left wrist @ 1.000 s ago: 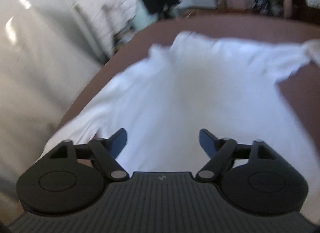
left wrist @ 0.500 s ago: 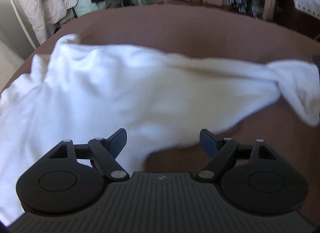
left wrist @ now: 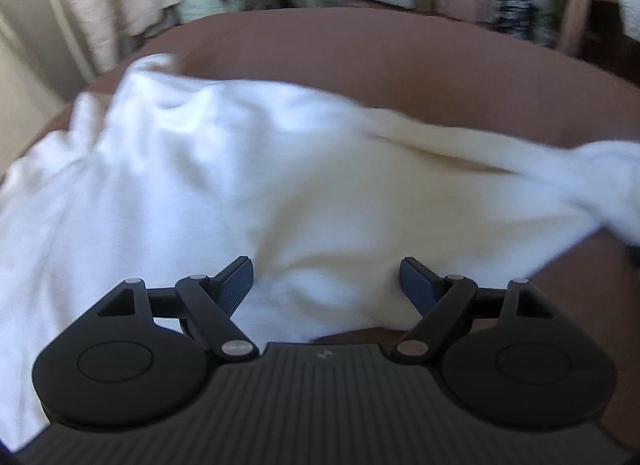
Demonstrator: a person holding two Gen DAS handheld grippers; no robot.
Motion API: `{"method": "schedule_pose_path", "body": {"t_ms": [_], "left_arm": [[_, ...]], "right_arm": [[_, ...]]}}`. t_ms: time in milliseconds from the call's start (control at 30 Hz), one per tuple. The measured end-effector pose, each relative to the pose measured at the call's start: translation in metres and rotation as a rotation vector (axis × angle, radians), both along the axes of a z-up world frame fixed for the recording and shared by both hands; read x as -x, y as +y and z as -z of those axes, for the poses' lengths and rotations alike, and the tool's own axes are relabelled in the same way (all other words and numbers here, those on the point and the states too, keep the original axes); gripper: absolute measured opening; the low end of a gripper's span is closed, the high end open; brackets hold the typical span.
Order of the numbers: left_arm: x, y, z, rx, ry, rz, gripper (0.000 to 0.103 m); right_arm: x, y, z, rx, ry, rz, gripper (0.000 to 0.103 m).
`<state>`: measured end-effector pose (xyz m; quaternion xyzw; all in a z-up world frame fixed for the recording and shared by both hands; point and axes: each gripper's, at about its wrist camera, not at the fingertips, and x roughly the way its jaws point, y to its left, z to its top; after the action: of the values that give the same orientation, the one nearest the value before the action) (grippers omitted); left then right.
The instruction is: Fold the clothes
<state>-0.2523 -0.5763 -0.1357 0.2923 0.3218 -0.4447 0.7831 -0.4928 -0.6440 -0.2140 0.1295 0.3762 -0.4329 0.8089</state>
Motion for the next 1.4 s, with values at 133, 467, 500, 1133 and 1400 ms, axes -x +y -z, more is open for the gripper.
{"method": "schedule_pose_path", "body": {"t_ms": [133, 467, 500, 1133, 1400], "left_arm": [[-0.008, 0.016, 0.006, 0.006, -0.015, -0.027, 0.081], [0.019, 0.027, -0.04, 0.16, -0.047, 0.049, 0.08], [0.03, 0.03, -0.049, 0.2, -0.052, 0.099, 0.08], [0.069, 0.041, -0.007, 0.11, -0.21, 0.272, 0.086], [0.057, 0.042, -0.004, 0.134, -0.223, 0.264, 0.086]], "right_arm": [[-0.003, 0.008, -0.029, -0.029, -0.041, 0.007, 0.023], [0.025, 0.03, -0.121, -0.179, -0.464, -0.177, 0.023], [0.028, 0.032, -0.122, -0.2, -0.491, -0.185, 0.023], [0.025, 0.045, -0.125, 0.135, -0.318, -0.035, 0.023], [0.02, 0.013, -0.076, 0.092, -0.307, 0.059, 0.024]]}}
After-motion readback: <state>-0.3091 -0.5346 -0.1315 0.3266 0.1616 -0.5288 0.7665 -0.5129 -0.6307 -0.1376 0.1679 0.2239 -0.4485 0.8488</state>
